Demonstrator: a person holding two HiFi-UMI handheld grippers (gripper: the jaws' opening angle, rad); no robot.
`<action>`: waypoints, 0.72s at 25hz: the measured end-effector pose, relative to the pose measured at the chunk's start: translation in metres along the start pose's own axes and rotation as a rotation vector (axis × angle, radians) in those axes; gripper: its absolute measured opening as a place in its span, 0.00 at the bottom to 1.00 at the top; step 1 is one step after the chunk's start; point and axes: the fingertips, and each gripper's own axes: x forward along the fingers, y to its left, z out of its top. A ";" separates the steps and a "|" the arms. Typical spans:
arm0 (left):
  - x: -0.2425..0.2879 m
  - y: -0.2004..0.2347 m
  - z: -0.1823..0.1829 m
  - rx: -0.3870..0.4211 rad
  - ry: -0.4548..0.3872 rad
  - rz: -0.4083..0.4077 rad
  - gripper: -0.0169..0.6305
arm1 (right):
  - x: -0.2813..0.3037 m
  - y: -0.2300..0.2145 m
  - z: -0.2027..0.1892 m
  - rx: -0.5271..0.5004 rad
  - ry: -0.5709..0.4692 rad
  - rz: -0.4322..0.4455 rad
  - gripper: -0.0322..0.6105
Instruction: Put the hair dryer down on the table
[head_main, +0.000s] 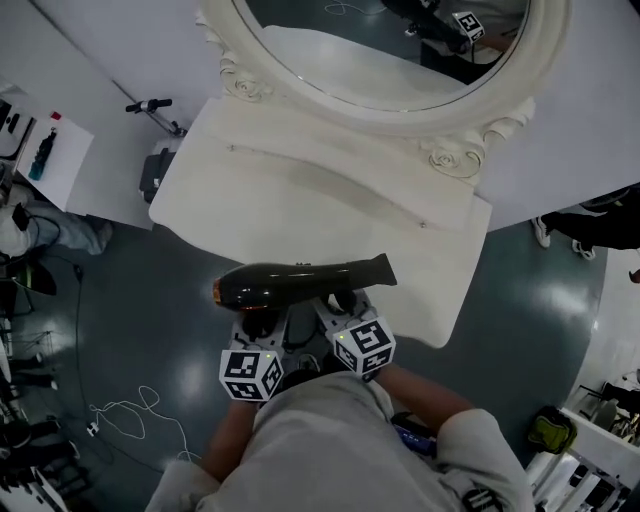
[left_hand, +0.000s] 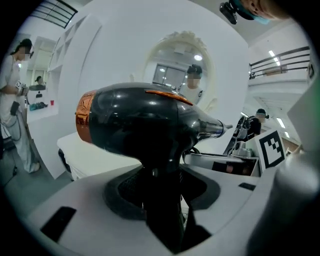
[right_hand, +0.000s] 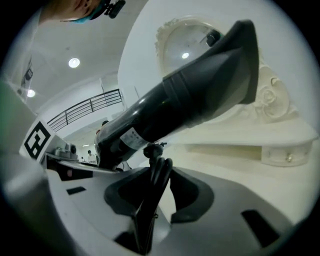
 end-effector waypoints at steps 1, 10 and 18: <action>0.004 0.003 0.001 0.000 0.007 0.013 0.30 | 0.007 -0.003 -0.003 0.018 0.013 0.014 0.26; 0.030 0.024 0.016 0.036 0.029 0.124 0.30 | 0.057 -0.019 -0.017 0.108 0.108 0.121 0.26; 0.058 0.029 0.022 0.031 0.038 0.185 0.29 | 0.085 -0.034 -0.027 0.134 0.185 0.197 0.26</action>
